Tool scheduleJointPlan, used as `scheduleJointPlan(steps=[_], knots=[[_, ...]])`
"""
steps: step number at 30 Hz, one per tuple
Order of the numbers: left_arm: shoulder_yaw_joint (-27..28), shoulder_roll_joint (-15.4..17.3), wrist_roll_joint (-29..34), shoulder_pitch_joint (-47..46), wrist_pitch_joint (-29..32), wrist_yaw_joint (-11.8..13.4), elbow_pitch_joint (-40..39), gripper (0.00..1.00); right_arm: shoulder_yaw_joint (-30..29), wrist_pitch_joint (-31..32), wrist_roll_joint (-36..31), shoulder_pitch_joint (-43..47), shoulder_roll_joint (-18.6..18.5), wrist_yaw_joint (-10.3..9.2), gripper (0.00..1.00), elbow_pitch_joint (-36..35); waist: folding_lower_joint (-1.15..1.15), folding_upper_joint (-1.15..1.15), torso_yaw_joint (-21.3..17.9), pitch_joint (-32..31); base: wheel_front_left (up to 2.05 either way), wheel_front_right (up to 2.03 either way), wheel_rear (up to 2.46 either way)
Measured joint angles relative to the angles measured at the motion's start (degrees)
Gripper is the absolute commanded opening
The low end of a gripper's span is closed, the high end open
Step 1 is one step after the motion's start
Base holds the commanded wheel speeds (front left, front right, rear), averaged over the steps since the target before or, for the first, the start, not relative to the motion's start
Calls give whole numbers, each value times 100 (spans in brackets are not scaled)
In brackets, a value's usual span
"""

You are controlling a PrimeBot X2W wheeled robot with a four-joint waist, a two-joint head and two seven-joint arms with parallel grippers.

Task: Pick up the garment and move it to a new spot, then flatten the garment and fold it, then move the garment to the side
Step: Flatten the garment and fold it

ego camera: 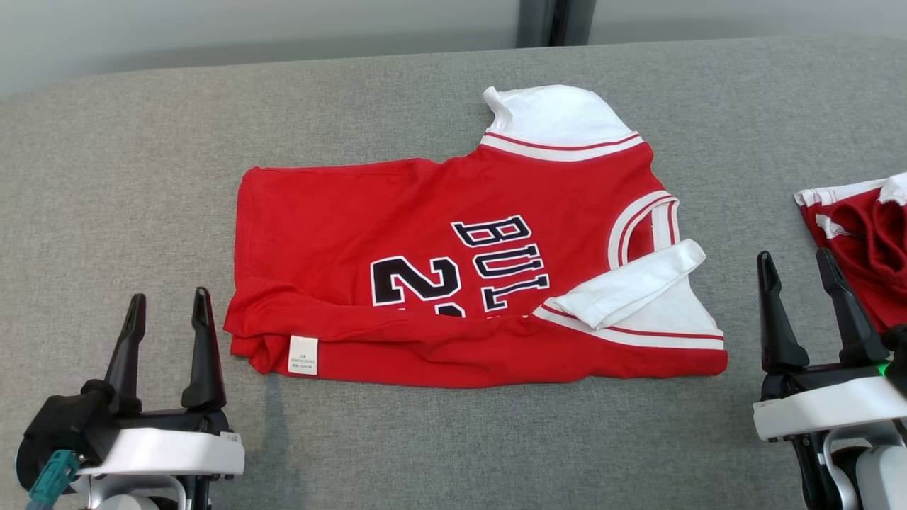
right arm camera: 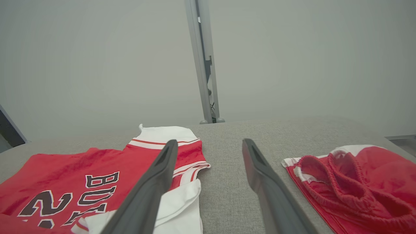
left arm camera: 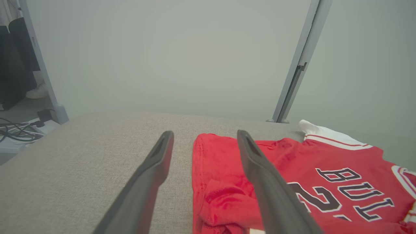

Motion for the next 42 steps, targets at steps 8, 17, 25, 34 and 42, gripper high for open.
scheduleJointPlan(steps=[8, 17, 25, 34, 42], knots=[[-427, -237, -105, 179, 143, -253, 661, 100, 93, 176, 10, 179, 25, 0, 100, 114, 0, 0, 31, 73, 0, 0, 0], [-584, -322, -332, -143, 210, -668, 1659, 100, 352, 333, 136, 367, 153, 0, 100, 550, 0, 0, 83, 309, 0, 0, 0], [-522, -270, -581, -729, 278, -942, 2308, 100, 601, 366, 252, 25, 169, 0, 100, 1146, 0, 0, 12, 515, 0, 0, 0], [-510, -294, -1010, -969, 421, -1316, 2606, 0, 684, 468, 516, -300, 188, 0, 0, 1610, 0, 0, -13, 601, 0, 0, 0], [-651, -88, -1302, -369, 849, -1467, 1741, 0, 646, 535, 728, 13, 112, 0, 0, 1059, 0, 0, 150, 559, 0, 0, 0]])
